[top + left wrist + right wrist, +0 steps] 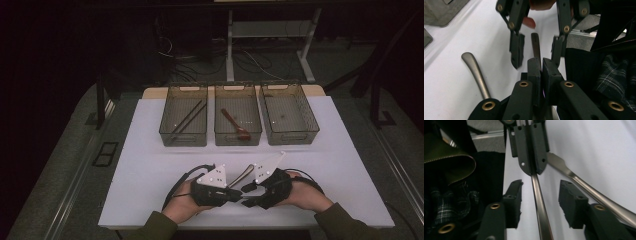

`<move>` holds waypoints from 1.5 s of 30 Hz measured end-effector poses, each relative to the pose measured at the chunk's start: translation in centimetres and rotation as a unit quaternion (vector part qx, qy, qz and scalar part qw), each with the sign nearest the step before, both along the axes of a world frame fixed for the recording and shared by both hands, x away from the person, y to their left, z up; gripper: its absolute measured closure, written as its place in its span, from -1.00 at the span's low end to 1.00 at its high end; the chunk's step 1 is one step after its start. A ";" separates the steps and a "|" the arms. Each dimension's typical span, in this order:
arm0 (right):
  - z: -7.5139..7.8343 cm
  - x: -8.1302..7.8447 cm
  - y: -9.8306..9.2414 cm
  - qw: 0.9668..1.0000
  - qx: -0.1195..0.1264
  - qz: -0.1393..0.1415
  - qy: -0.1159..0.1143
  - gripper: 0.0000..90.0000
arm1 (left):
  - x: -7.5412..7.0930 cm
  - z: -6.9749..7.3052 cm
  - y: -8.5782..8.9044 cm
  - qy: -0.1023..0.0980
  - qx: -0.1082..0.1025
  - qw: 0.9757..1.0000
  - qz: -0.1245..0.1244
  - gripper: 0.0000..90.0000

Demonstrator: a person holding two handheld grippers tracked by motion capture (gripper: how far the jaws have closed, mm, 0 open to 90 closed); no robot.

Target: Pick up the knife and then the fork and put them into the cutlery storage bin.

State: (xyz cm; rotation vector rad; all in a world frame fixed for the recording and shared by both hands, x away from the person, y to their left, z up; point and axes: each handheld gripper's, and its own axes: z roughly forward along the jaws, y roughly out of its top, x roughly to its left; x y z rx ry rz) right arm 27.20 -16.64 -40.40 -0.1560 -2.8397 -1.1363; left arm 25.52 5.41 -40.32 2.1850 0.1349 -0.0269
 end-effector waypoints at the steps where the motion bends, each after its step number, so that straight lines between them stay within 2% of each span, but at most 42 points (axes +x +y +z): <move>1: -0.1 0.0 0.2 1.000 -0.002 0.005 -0.002 0.29 | 0.0 0.0 0.0 0.000 0.000 1.000 -0.001 0.87; 2: -0.2 0.0 0.4 1.000 -0.007 0.010 -0.003 0.33 | 0.0 0.0 0.0 -0.001 0.000 1.000 -0.002 0.87; 4: -0.3 -0.1 1.0 1.000 -0.018 0.019 -0.006 0.43 | -0.3 0.0 0.0 0.014 -0.001 1.000 0.005 0.87; 5: -0.3 -0.1 1.2 0.999 -0.022 0.024 -0.014 0.47 | -0.1 0.0 0.0 0.006 0.002 1.000 -0.001 0.87; 12: -0.5 -0.1 1.9 0.998 -0.029 0.040 -0.029 0.76 | -0.2 0.0 0.0 0.004 0.000 1.000 -0.005 0.87; 16: -0.5 -0.2 1.9 0.997 -0.033 0.057 -0.029 0.80 | -0.2 0.0 0.0 0.003 0.001 1.000 -0.019 0.87; 19: -0.5 -0.4 1.9 0.997 -0.038 0.058 -0.023 0.81 | 0.0 -0.1 0.0 0.002 0.005 1.000 -0.027 0.87; 23: -0.7 -0.4 1.9 0.997 -0.036 0.062 -0.018 0.82 | 0.0 -0.2 0.0 0.005 0.000 1.000 -0.026 0.85; 25: -0.7 -0.3 1.8 0.998 -0.032 0.057 -0.017 0.82 | 0.0 -0.2 0.2 0.006 -0.008 1.000 -0.010 0.68; 27: -0.7 -0.3 1.7 0.998 -0.029 0.049 0.000 0.82 | 0.2 -0.1 0.6 0.007 -0.018 1.000 0.001 0.55; 31: -0.8 0.2 1.0 0.998 -0.035 0.043 -0.011 0.82 | 0.8 0.4 2.1 0.010 -0.047 0.998 0.030 0.23; 33: -0.8 0.5 0.6 0.999 -0.035 0.030 -0.010 0.82 | 1.0 0.5 3.0 0.008 -0.057 0.997 0.047 0.13; 36: -0.7 1.0 -0.4 0.999 -0.038 0.009 -0.010 0.82 | 1.3 0.5 5.2 0.001 -0.075 0.994 0.083 0.01; 37: -0.7 1.2 -0.8 0.999 -0.036 0.000 -0.008 0.82 | 1.4 0.5 5.9 0.004 -0.081 0.992 0.098 -0.03; 39: -0.6 1.7 -1.7 0.999 -0.033 -0.017 -0.007 0.82 | 1.4 0.3 7.2 0.004 -0.081 0.990 0.118 -0.07; 41: -0.5 2.3 -2.7 0.999 -0.034 -0.037 -0.009 0.82 | 1.5 -0.2 8.7 0.004 -0.080 0.986 0.146 -0.13; 43: -0.4 2.7 -3.6 0.998 -0.034 -0.056 -0.009 0.82 | 1.6 -0.8 9.8 0.013 -0.080 0.982 0.170 -0.18; 45: -0.3 3.1 -4.4 0.997 -0.031 -0.074 -0.011 0.82 | 1.5 -1.3 10.3 0.012 -0.072 0.980 0.188 -0.21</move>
